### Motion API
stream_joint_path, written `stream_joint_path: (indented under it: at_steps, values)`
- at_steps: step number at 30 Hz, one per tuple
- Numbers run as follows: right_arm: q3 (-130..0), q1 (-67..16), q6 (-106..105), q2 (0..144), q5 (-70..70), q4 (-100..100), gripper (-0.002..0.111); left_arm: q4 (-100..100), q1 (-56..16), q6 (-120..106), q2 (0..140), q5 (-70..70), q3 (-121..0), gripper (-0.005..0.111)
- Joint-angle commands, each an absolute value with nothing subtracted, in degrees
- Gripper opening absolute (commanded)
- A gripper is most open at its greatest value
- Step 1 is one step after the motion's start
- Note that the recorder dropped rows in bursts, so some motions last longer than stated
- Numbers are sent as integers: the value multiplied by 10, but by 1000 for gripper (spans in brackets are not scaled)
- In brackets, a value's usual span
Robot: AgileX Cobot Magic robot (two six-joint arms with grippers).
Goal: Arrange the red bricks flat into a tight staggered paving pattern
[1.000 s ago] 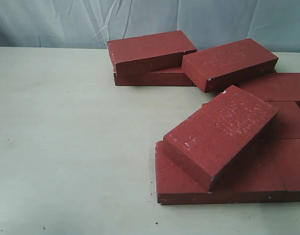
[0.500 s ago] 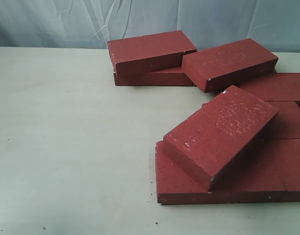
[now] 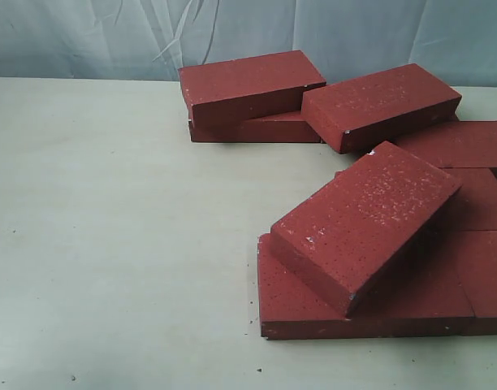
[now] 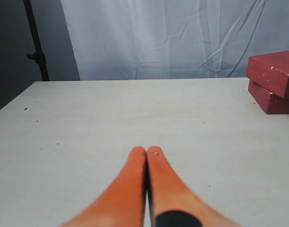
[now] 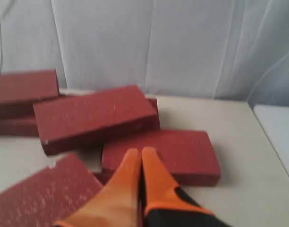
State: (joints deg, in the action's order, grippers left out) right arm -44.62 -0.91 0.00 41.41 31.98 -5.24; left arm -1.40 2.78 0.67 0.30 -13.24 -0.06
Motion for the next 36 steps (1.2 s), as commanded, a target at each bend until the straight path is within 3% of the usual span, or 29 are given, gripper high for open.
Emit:
stream_joint_path:
  at_steps: [1,9,21,36]
  values:
    - [-483,-7,-77,499,414,-33,-1,-15,28,10,0,-129,0,0]
    - [-540,-7,-180,662,477,96,-1,-15,28,10,0,-129,0,0]
    - [-592,-7,-170,860,435,-10,-1,-15,28,10,0,-129,0,0]
    - [-592,-8,-199,951,392,-9,-1,-15,28,10,0,-129,0,0]
